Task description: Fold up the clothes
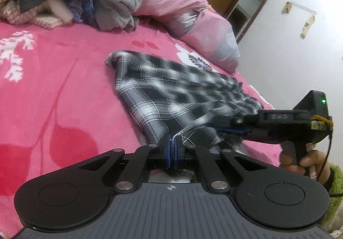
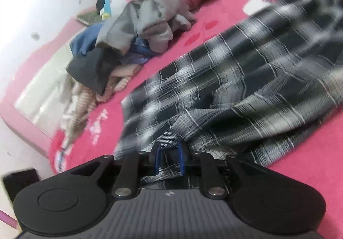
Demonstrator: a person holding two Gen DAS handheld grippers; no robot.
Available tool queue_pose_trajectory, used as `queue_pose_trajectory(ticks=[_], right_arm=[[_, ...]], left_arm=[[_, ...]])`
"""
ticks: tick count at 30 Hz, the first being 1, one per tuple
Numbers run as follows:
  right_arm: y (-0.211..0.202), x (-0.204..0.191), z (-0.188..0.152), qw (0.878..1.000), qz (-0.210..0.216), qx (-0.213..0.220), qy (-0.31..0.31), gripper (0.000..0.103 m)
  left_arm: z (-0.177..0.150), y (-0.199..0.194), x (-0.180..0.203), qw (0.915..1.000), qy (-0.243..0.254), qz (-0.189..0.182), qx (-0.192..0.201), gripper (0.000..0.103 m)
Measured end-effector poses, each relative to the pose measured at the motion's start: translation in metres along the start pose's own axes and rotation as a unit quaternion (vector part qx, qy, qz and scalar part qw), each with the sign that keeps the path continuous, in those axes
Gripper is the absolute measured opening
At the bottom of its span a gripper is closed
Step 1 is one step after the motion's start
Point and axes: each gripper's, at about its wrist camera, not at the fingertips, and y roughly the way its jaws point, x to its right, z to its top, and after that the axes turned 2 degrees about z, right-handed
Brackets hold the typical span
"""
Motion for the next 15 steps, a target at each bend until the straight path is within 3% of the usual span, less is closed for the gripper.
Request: queue_pose_trajectory(ticks=[5,8,11,12,13,15], right_arm=[[-0.035,-0.004,0.015,0.998,0.050,0.013,-0.023,0.022],[-0.036,0.001,0.025,0.998,0.041,0.031,-0.024,0.022],[-0.007,0.016,0.025,1.000,0.020,0.014,-0.019,0.021],[0.001,0.023,0.024,1.000,0.007,0.017,-0.012,0.015],[0.007,0.031,0.023,1.000,0.002,0.023,0.002,0.000],[0.019,0.046,0.021,0.999,-0.007,0.036,0.030,0.000]], left_arm=[[-0.002,-0.002,0.000,1.0000,0.006,0.005,-0.001,0.002],[-0.006,-0.004,0.002,0.9998,0.016,0.011,0.001,0.003],[-0.008,-0.005,0.004,0.9997,0.020,0.017,0.003,0.003],[-0.009,-0.005,0.005,0.9996,0.022,0.018,0.003,0.003],[-0.010,-0.005,0.006,0.9994,0.026,0.021,0.003,0.003],[-0.011,-0.006,0.007,0.9993,0.030,0.023,0.003,0.003]])
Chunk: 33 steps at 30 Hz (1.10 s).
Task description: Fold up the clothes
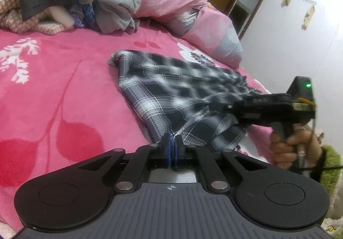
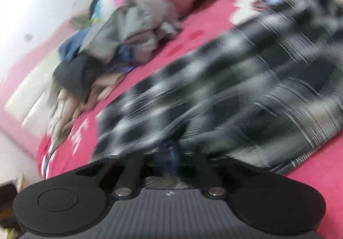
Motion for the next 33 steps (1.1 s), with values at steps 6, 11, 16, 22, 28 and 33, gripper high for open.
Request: queue_pose_trajectory(ticks=[6,11,16,22,28,33], right_arm=[[-0.031,-0.005,0.006,0.999,0.021,0.038,-0.009,0.003],[-0.026,-0.034,-0.007,0.992,0.012,0.002,-0.129,0.008],[-0.010,-0.062,-0.024,0.969,-0.070,-0.008,-0.236,0.013],[-0.034,-0.123,-0.065,0.908,-0.007,-0.002,-0.419,0.043],[-0.015,-0.157,-0.117,0.836,-0.017,-0.035,-0.547,0.046],[-0.007,-0.164,-0.130,0.822,-0.014,-0.043,-0.568,0.046]], left_arm=[[0.000,-0.001,-0.005,0.9999,-0.012,-0.005,-0.005,0.005],[0.002,0.001,-0.011,0.9991,-0.037,-0.015,-0.010,0.006],[0.008,0.003,-0.019,0.9967,-0.071,-0.026,-0.029,0.006],[0.009,0.006,-0.041,0.9850,-0.150,-0.068,-0.052,0.006],[0.007,0.004,-0.051,0.9766,-0.187,-0.091,-0.054,0.006],[0.005,-0.003,-0.056,0.9734,-0.201,-0.099,-0.047,0.007]])
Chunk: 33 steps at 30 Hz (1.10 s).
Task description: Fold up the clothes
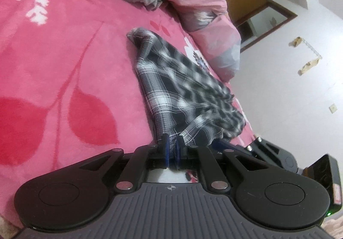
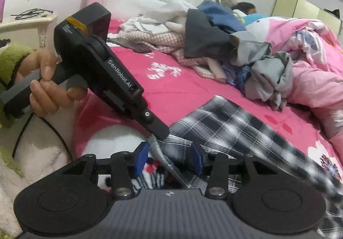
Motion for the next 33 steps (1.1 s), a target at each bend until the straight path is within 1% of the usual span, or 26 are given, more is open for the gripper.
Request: queue_pose_trajectory(ticks=[2,4,7,10,12,14,16,19,21,25,27,31,33], right_arm=[[0.001,-0.007,0.000,1.000,-0.006,-0.004,-0.027,0.046],[0.003,-0.015,0.000,0.998,-0.016,-0.006,-0.059,0.046],[0.004,-0.017,0.000,0.997,-0.018,-0.002,-0.076,0.046],[0.007,-0.012,0.001,0.996,-0.032,0.001,-0.077,0.046],[0.012,-0.007,0.001,0.997,-0.037,-0.001,-0.066,0.046],[0.021,0.000,-0.001,0.998,-0.041,-0.008,-0.049,0.046],[0.028,0.006,-0.003,0.999,-0.042,-0.011,-0.025,0.046],[0.030,0.018,-0.005,0.999,-0.031,-0.007,0.034,0.047],[0.031,0.024,-0.007,0.998,-0.029,-0.005,0.062,0.050],[0.029,0.028,-0.010,0.995,-0.030,0.000,0.091,0.051],[0.029,0.031,-0.011,0.994,-0.027,0.001,0.103,0.051],[0.030,0.036,-0.014,0.992,-0.021,0.004,0.128,0.051],[0.029,0.036,-0.014,0.991,-0.020,0.004,0.132,0.051]], left_arm=[[0.001,-0.004,-0.003,0.9999,-0.010,-0.002,0.006,0.017],[0.002,-0.010,-0.004,0.9998,-0.011,-0.005,0.017,0.020],[0.003,-0.016,-0.001,0.9996,0.003,-0.005,0.027,0.022],[0.002,-0.020,0.007,0.9988,0.035,0.009,0.031,0.026],[-0.001,-0.018,0.013,0.9976,0.061,0.016,0.027,0.027],[-0.003,-0.015,0.017,0.9966,0.077,0.019,0.020,0.029],[-0.004,-0.010,0.018,0.9961,0.084,0.023,0.016,0.030],[-0.003,-0.004,0.019,0.9955,0.088,0.034,0.010,0.030],[-0.004,-0.002,0.020,0.9947,0.094,0.042,0.007,0.030],[-0.003,-0.004,0.020,0.9944,0.098,0.038,0.008,0.030],[-0.003,-0.006,0.020,0.9950,0.094,0.030,0.010,0.031],[-0.004,-0.010,0.023,0.9953,0.094,0.010,0.020,0.037],[-0.005,-0.008,0.026,0.9944,0.102,0.019,0.018,0.037]])
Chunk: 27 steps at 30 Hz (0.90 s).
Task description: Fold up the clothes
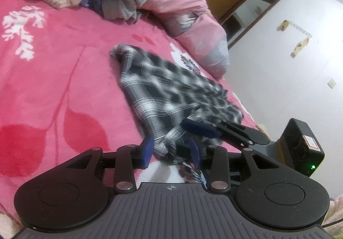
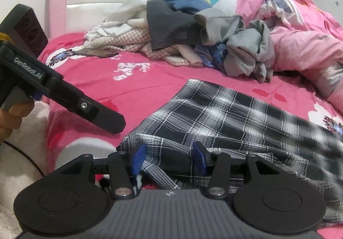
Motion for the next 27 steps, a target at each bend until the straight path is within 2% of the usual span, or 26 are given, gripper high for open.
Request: queue_pose_trajectory(ticks=[4,8,11,15,20,24,27], right_arm=[[-0.003,0.000,0.001,1.000,-0.004,0.000,0.000,0.051],[-0.014,-0.002,0.002,1.000,-0.014,0.011,-0.004,0.051],[-0.027,-0.008,0.002,0.999,0.002,0.030,-0.021,0.051],[-0.027,-0.033,0.000,0.995,0.009,0.030,-0.094,0.051],[-0.004,-0.057,-0.004,0.984,-0.007,0.013,-0.176,0.049],[0.009,-0.056,-0.004,0.983,-0.012,0.008,-0.182,0.046],[0.013,-0.052,-0.002,0.985,-0.017,0.003,-0.173,0.039]], left_arm=[[0.000,0.012,-0.003,0.9993,-0.007,0.031,-0.020,0.037],[0.001,0.012,-0.009,0.9991,-0.032,0.022,-0.015,0.037],[0.002,0.012,-0.011,0.9990,-0.037,0.019,-0.015,0.037],[0.003,0.012,-0.015,0.9984,-0.051,0.014,-0.018,0.036],[0.004,0.012,-0.020,0.9977,-0.064,0.007,-0.023,0.036],[0.004,0.011,-0.026,0.9961,-0.085,-0.006,-0.023,0.036],[0.007,0.007,-0.035,0.9926,-0.117,-0.031,-0.014,0.037]])
